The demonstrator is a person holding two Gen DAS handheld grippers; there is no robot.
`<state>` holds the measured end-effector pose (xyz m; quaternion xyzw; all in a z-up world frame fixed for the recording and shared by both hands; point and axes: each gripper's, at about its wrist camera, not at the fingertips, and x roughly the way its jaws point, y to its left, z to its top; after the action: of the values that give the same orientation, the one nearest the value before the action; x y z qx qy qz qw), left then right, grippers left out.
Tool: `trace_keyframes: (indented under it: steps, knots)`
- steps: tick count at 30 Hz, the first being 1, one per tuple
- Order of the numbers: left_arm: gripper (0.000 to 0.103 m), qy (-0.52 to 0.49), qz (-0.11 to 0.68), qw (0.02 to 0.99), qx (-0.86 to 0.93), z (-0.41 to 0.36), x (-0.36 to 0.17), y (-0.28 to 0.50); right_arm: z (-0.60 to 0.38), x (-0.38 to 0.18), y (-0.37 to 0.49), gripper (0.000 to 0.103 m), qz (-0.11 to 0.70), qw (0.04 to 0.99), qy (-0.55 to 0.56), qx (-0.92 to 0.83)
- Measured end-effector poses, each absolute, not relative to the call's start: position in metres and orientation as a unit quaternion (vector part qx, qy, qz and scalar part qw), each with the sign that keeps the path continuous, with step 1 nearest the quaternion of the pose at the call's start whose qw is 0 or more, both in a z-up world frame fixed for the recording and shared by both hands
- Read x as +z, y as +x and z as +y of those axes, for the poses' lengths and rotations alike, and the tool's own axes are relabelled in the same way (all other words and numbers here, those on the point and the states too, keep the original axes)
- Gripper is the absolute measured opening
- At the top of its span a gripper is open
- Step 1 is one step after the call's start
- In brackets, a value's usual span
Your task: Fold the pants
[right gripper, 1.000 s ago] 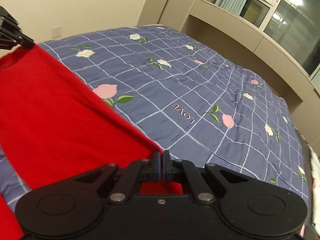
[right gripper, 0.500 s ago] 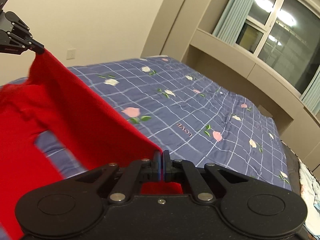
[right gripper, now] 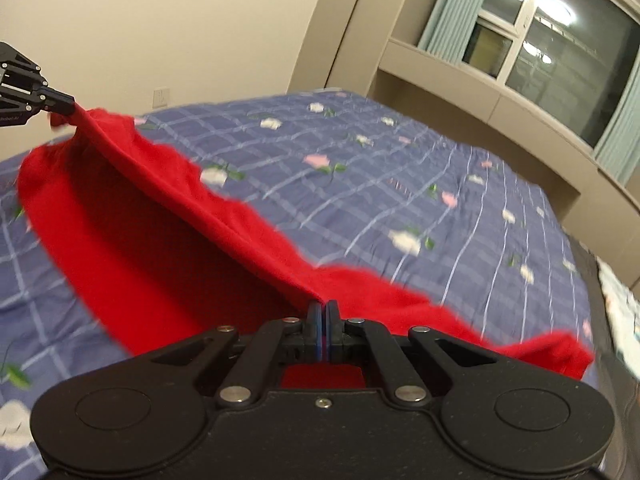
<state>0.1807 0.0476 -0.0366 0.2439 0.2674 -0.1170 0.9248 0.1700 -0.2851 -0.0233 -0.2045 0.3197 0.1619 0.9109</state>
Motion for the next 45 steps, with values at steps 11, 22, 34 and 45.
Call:
trace_keyframes:
  steps: [11,22,34,45]
  knots:
    - [0.0,0.242,0.28,0.921,-0.124,0.051,-0.05,0.151,-0.278,-0.042,0.136,0.0,0.326,0.91,-0.204,0.151]
    - [0.0,0.262,0.34,0.893,-0.135,0.036,-0.083,0.144,-0.283,-0.067,0.119,0.0,0.359,0.901,-0.188,0.155]
    - [0.048,0.195,0.376,0.898,-0.119,0.03,-0.081,0.153,-0.312,-0.067,0.121,0.055,0.358,0.918,-0.092,0.146]
    - [0.102,0.165,0.31,0.908,-0.229,-0.086,-0.058,0.146,-0.447,-0.047,0.127,0.102,0.343,0.932,0.115,0.028]
